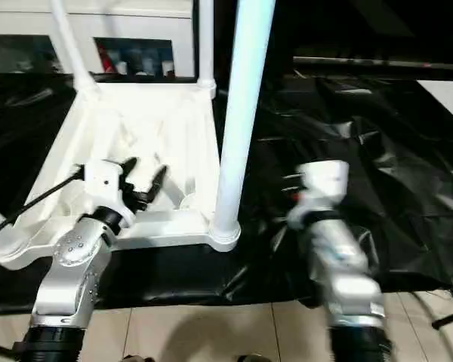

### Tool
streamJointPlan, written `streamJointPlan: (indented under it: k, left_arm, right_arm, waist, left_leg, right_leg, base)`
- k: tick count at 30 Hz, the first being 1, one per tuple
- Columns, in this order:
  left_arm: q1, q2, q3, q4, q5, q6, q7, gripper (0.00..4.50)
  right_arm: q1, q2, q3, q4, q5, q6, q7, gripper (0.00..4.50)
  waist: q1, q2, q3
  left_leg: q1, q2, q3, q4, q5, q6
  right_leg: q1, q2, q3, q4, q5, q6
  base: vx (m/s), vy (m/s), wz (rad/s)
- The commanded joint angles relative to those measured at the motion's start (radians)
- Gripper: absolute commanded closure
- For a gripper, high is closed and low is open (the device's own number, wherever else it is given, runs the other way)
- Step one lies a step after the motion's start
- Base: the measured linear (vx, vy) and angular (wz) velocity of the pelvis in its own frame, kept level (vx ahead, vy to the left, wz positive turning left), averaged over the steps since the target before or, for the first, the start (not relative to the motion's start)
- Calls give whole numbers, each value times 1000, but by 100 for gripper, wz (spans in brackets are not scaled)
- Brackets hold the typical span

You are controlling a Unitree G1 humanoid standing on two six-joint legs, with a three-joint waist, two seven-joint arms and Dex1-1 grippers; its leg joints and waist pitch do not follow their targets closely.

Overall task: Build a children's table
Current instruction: Rotate leg to tighten

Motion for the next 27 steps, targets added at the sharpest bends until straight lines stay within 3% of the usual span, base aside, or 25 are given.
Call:
streamJointPlan:
  k: [1,5,6,7,8,9,10,11,12,13,14,15,16,17,18,19,20,21,22,23,24,25,26,27]
  left_arm:
    - [20,10,-13,-28,8,26,5,105]
    - [44,17,-27,-39,12,12,-1,105]
    - [45,17,-27,-41,11,13,-1,105]
    - [55,18,-31,-56,10,20,1,105]
    - [60,19,-37,-65,11,22,3,105]
    - [64,20,-39,-70,11,24,4,105]
    - [70,22,-40,-77,6,29,5,105]
    - [73,26,-41,-80,6,33,3,105]
    - [75,28,-41,-82,6,36,1,105]
    - [92,32,-39,-99,-15,40,-15,105]
    - [109,36,-33,-112,-29,29,-28,105]
    - [123,44,-30,-123,-39,16,-39,105]
    - [141,56,-27,-137,-43,1,-49,105]
    - [158,63,-19,-149,-43,-5,-45,105]
    - [168,68,-12,-156,-42,-7,-41,105]
    - [186,75,-2,-165,-53,-7,-49,105]
    - [186,75,-2,-165,-53,-7,-49,105]
    - [216,83,22,-183,-64,1,-46,105]
    - [228,85,34,-191,-65,7,-37,87]
    - [240,84,50,-206,-79,15,-34,77]
    - [249,93,61,-218,-70,20,-21,77]
    - [258,97,72,-232,-69,12,-12,72]
    - [258,97,72,-232,-69,12,-12,72]
    - [264,102,84,-245,-51,10,10,67]
  right_arm:
    - [-17,18,-9,6,-7,12,-27,31]
    - [-6,24,1,-7,-6,24,-28,31]
    - [-5,24,2,-8,-7,24,-28,31]
    - [4,21,9,-14,-15,21,-28,31]
    - [11,18,10,-18,-17,19,-28,31]
    - [15,16,9,-20,-17,18,-28,31]
    - [24,15,5,-27,-20,21,-37,31]
    - [29,16,4,-31,-20,20,-41,31]
    - [32,16,3,-34,-21,20,-42,31]
    - [53,11,-6,-57,-22,23,-45,31]
    - [68,5,-16,-73,-17,25,-44,31]
    - [79,-1,-26,-84,-15,27,-45,31]
    - [90,-10,-38,-92,-9,27,-41,31]
    - [100,-19,-44,-99,-2,26,-33,31]
    - [106,-24,-46,-103,2,25,-27,31]
    - [116,-35,-45,-110,10,22,-6,31]
    - [116,-35,-45,-110,10,22,-6,31]
    - [135,-59,-29,-130,26,19,50,31]
    - [143,-71,-19,-140,35,18,79,31]
    - [151,-85,-5,-151,47,22,115,31]
    - [159,-101,9,-163,61,32,154,31]
    - [168,-121,23,-173,70,38,193,31]
    - [168,-121,23,-173,70,38,193,31]
    - [176,-140,36,-180,86,48,238,31]
  waist:
    - [10,-8,-66]
    - [24,-1,-65]
    - [29,-2,-68]
    - [31,7,-70]
    - [31,3,-74]
    - [33,3,-83]
    - [34,4,-100]
    - [37,8,-108]
    - [35,8,-103]
    - [34,17,-94]
    - [30,15,-84]
    - [14,17,-63]
    - [-9,17,-47]
    - [-23,48,-16]
    - [24,68,-20]
    - [99,58,-4]
    - [118,56,-27]
    - [59,-42,-70]
    - [56,-57,-10]
    - [77,-20,-11]
    - [73,-36,5]
    - [75,1,-13]
    - [78,34,-45]
    - [47,32,-28]
  left_leg:
    - [22,24,-13,-66,-260,36]
    - [26,24,-11,-65,-244,35]
    - [22,22,-9,-59,-184,46]
    - [13,17,-7,-51,-92,74]
    - [7,13,-5,-44,-35,95]
    - [-3,4,-1,-28,89,153]
    - [-19,-11,0,-3,247,227]
    - [-25,-15,-2,5,303,260]
    - [-38,-20,4,11,223,300]
    - [-37,-7,0,4,5,280]
    - [-28,-1,1,0,-141,244]
    - [5,5,-9,-7,-421,135]
    - [33,4,-24,-10,-613,33]
    - [30,45,-45,-91,-858,-25]
    - [-77,77,-44,-184,-939,-49]
    - [-118,43,59,-215,-1037,-108]
    - [-97,42,67,-189,-941,-82]
    - [24,45,27,-27,-597,-105]
    - [27,-31,-64,206,-189,-17]
    - [-23,-55,-89,194,-114,10]
    - [-26,-43,-116,158,-135,-24]
    - [38,-10,-120,69,-290,-58]
    - [72,20,-129,27,-293,-83]
    - [50,54,-144,-45,-452,-62]
  right_leg:
    - [39,-32,34,-63,-233,-128]
    - [40,-30,35,-60,-196,-134]
    - [37,-28,35,-55,-130,-146]
    - [31,-22,32,-49,-20,-175]
    - [29,-18,29,-44,47,-192]
    - [18,-9,21,-35,186,-230]
    - [5,0,11,-22,350,-263]
    - [-2,4,5,-17,401,-277]
    - [-18,3,-1,-45,309,-276]
    - [-22,-11,-8,-72,24,-255]
    - [-28,-13,-13,-90,-169,-226]
    - [-36,-16,-33,-116,-540,-122]
    - [-40,-2,-73,-149,-763,18]
    - [-7,43,-137,-108,-713,70]
    - [114,20,-82,159,-475,0]
    - [118,48,-107,204,-359,-54]
    - [121,35,-51,208,-404,-44]
    - [51,-60,57,90,-828,44]
    - [-48,-149,122,-128,-1275,11]
    - [21,-140,150,-113,-1228,-11]
    - [51,-138,99,-78,-1068,-55]
    - [51,-87,65,-40,-796,-124]
    - [51,-42,48,3,-532,-154]
    - [65,-16,44,29,-290,-175]
  base:
    - [0,0,0]
    - [0,0,0]
    - [0,0,0]
    - [0,0,0]
    - [0,0,0]
    - [0,0,0]
    - [0,0,0]
    - [-78,25,0]
    - [-111,28,0]
    - [-111,28,0]
    - [-141,35,-1]
    - [-148,41,-11]
    - [-148,41,-11]
    - [-158,37,-19]
    - [-65,43,-9]
    - [-65,43,-9]
    - [0,0,0]
    - [-64,-123,2]
    - [-64,-123,2]
    - [-20,-54,-8]
    - [0,0,0]
    - [0,0,0]
    - [-109,41,20]
    - [-101,34,15]
